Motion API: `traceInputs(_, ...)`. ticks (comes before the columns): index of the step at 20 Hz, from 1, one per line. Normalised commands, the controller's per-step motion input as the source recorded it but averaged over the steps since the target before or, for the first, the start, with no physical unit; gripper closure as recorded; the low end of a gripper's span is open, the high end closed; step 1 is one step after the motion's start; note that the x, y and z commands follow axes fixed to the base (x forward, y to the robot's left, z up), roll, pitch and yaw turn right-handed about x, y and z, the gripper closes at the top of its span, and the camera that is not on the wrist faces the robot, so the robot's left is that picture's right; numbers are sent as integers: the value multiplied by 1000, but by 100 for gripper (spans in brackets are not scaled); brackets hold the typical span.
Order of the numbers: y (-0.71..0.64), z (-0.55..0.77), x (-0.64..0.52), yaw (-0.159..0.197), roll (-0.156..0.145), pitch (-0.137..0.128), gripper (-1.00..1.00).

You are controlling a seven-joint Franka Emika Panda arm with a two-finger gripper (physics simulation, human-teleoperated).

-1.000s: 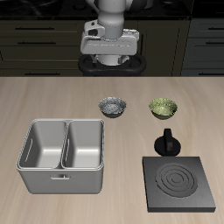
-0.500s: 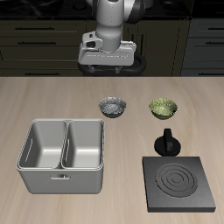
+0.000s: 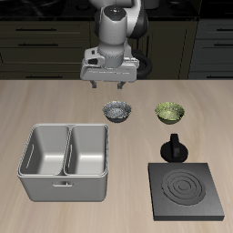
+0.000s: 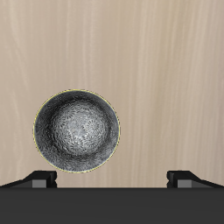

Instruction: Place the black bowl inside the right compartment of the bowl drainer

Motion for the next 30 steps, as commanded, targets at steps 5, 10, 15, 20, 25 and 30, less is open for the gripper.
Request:
traceInputs(5, 26, -429, 151, -3, 10, 56, -100)
traceInputs(10, -82, -351, 48, -38, -14, 59, -100)
traceInputs(15, -97, -331, -5, -33, -21, 65, -100)
traceInputs(20, 2, -228, -22, -32, 12, 51, -100)
traceInputs(25, 40, -202, -33, -19, 11, 45, -100)
traceInputs(30, 93, -210, -53, -62, 51, 50, 100)
